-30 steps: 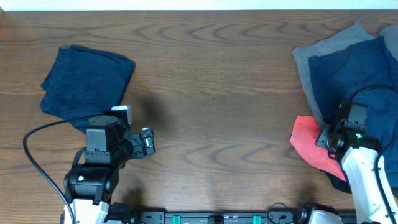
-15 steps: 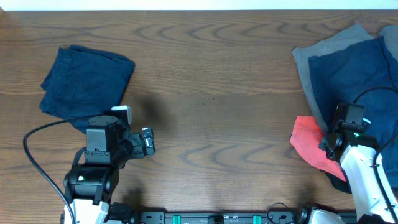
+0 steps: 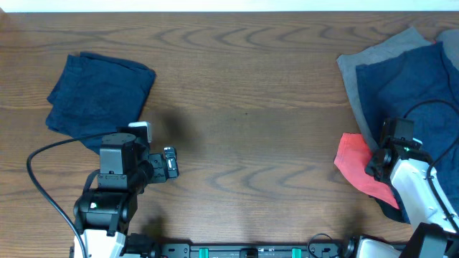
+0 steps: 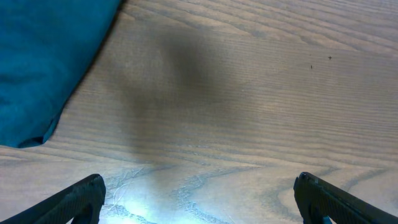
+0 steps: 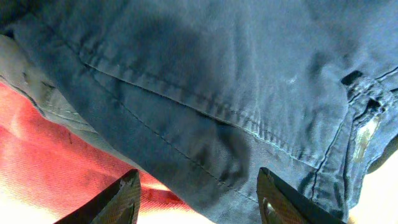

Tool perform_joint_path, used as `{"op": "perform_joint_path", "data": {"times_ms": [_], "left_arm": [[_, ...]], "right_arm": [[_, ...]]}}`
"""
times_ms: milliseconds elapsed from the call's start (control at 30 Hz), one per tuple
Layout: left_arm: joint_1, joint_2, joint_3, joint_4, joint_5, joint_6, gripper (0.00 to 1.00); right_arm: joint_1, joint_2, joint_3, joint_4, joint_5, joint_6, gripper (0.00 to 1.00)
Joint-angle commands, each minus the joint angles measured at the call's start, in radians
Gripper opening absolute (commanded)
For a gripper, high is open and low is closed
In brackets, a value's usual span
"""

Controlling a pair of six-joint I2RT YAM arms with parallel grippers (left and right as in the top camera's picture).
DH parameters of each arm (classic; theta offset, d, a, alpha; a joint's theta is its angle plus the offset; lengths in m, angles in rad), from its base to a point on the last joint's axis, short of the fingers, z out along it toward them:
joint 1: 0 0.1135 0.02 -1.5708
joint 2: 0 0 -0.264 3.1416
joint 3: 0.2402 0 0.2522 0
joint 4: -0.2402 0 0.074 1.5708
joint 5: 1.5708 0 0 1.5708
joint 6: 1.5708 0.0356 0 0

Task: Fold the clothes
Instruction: 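Move the right gripper onto the dark blue shorts edge in the pile, then grasp the dark blue shorts with the right gripper and drag them left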

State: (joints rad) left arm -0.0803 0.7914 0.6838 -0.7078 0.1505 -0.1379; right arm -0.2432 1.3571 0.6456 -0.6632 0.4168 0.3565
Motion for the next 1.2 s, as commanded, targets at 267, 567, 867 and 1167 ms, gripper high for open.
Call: {"op": "perform_joint_path", "data": {"times_ms": [267,567,867,1167], "left_arm": [[0.003,0.005,0.023,-0.003,-0.002,-0.009,0.98],[0.003,0.005,0.023,-0.003,-0.002,-0.009,0.98],[0.003,0.005,0.023,-0.003,-0.002,-0.009,0.98],[0.003,0.005,0.023,-0.003,-0.002,-0.009,0.98]], "right_arm": [[-0.014,-0.016,-0.006,0.009,0.021,0.018,0.39],[-0.014,-0.033,-0.006,0.016,0.032,0.025,0.24],[-0.014,-0.033,-0.003,0.025,0.023,0.025,0.01],[-0.011,-0.123,0.2,-0.079,-0.247,-0.129,0.01]]}}
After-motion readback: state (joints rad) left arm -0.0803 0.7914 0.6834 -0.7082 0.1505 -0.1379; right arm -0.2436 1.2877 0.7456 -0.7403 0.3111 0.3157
